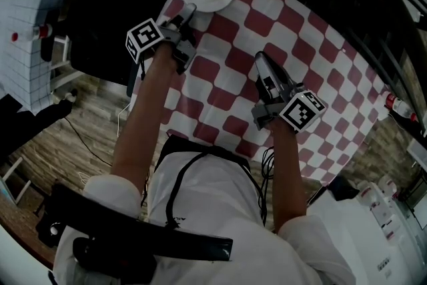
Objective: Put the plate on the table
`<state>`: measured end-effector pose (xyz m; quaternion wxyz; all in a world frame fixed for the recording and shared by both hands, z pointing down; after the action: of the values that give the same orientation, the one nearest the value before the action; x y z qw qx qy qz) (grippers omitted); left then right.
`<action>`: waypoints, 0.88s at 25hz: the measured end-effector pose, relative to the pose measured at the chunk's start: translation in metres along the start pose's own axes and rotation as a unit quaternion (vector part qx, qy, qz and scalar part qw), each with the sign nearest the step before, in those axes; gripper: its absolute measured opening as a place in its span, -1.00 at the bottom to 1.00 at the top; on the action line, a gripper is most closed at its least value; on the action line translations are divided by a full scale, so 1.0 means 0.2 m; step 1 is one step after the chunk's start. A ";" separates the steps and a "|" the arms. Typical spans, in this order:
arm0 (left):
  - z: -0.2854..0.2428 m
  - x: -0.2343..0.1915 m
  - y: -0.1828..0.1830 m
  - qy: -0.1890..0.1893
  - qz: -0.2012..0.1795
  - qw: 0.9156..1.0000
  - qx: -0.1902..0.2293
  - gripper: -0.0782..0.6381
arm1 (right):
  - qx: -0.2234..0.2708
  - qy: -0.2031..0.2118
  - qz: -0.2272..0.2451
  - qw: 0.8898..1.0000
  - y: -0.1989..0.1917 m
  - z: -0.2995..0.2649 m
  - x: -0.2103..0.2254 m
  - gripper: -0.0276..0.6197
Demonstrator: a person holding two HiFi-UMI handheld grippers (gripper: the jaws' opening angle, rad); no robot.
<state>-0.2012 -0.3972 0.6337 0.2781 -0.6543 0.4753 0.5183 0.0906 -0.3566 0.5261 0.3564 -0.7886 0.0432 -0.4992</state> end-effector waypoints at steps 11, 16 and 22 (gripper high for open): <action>0.22 0.14 -0.12 -0.008 -0.050 0.999 -0.019 -0.52 | 0.021 0.017 0.025 0.999 -0.01 0.08 -0.16 -0.89; 0.37 0.23 -0.21 -0.019 -0.071 0.997 -0.033 -0.63 | 0.032 0.017 0.035 0.999 -0.04 0.16 -0.26 -0.89; 0.58 0.34 -0.32 -0.035 -0.094 0.994 -0.047 -0.76 | 0.037 0.016 0.067 0.997 -0.08 0.28 -0.41 -0.89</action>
<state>-0.1893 -0.2950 0.5260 0.3110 -0.6899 0.3764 0.5345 0.0909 -0.2804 0.4608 0.4170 -0.7622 0.0833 -0.4881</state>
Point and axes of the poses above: the fingertips, and each gripper's own axes: z backward along the fingers, x to its right, y out of its top, the point moved 8 cm from there along z, backward along the fingers, and after that the axes turned 7 degrees about z, right-handed, at the moved point
